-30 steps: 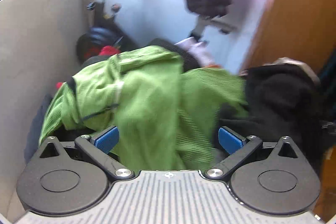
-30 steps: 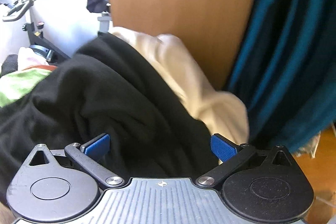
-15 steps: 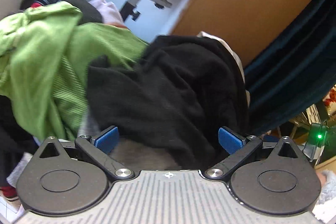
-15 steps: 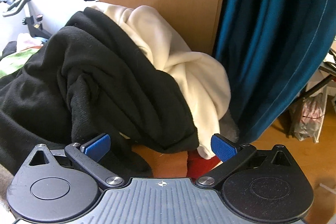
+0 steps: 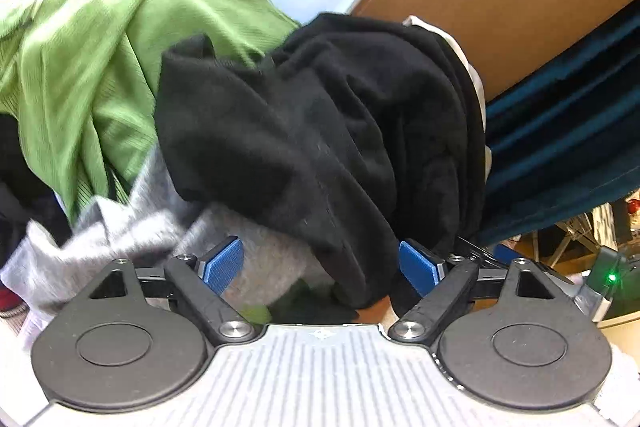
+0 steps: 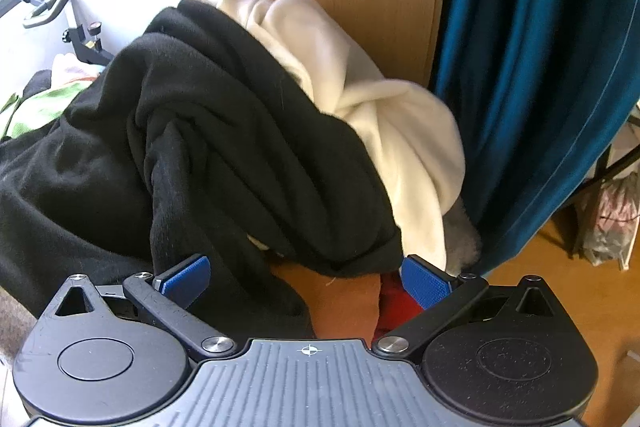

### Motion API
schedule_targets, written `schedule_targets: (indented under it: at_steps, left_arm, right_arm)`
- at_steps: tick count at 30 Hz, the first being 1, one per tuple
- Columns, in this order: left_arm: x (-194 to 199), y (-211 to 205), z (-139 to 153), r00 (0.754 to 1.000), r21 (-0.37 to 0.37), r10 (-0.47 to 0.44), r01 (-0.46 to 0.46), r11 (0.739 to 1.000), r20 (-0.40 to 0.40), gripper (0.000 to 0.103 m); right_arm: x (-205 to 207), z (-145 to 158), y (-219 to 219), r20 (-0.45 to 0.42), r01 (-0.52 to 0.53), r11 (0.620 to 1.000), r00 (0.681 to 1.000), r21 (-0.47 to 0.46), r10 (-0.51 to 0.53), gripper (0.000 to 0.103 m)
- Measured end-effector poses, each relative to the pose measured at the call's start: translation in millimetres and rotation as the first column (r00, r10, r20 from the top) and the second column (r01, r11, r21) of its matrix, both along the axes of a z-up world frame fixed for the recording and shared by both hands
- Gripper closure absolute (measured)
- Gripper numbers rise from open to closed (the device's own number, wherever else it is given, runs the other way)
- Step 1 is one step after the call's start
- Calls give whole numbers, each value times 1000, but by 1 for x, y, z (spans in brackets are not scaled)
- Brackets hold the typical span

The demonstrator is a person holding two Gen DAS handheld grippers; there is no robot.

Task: Fold clothes
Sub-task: 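Close the left gripper on the black fleece and lift it from the heap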

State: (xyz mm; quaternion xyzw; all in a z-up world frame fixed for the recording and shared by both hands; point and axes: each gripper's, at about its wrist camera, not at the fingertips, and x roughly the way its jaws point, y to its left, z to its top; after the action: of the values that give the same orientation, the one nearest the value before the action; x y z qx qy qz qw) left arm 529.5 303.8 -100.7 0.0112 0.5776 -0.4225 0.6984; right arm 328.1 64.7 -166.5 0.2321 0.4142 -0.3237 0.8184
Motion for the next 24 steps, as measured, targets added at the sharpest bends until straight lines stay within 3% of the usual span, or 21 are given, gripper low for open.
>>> schedule_targets:
  at_steps: [5, 6, 7, 12, 16, 21, 24]
  left_arm:
    - [-4, -19, -16, 1000, -20, -10, 10, 1000, -17, 17]
    - [-4, -23, -18, 1000, -11, -16, 16, 1000, -16, 22]
    - [-5, -27, -20, 1000, -3, -21, 21, 1000, -14, 36]
    - [-11, -26, -4, 997, 5, -43, 43, 999, 63, 87]
    - [-11, -15, 13, 997, -47, -31, 34, 998, 68, 93]
    - [-7, -16, 22, 997, -87, -46, 50, 995, 55, 92]
    - [-4, -19, 9, 999, -94, -45, 45, 995, 4, 86]
  right_arm:
    - [1, 3, 6, 14, -21, 1000, 1000, 1, 21, 1]
    - [2, 5, 7, 22, -29, 1000, 999, 0, 29, 1]
    - [2, 6, 8, 29, -36, 999, 999, -3, 37, 1]
    - [7, 6, 11, 61, -57, 998, 997, 19, 56, 1]
    - [10, 7, 13, 91, -78, 997, 993, 31, 75, 1]
    - [18, 9, 18, 119, -124, 992, 985, 21, 121, 1]
    - [21, 6, 20, 117, -147, 989, 983, 15, 144, 13]
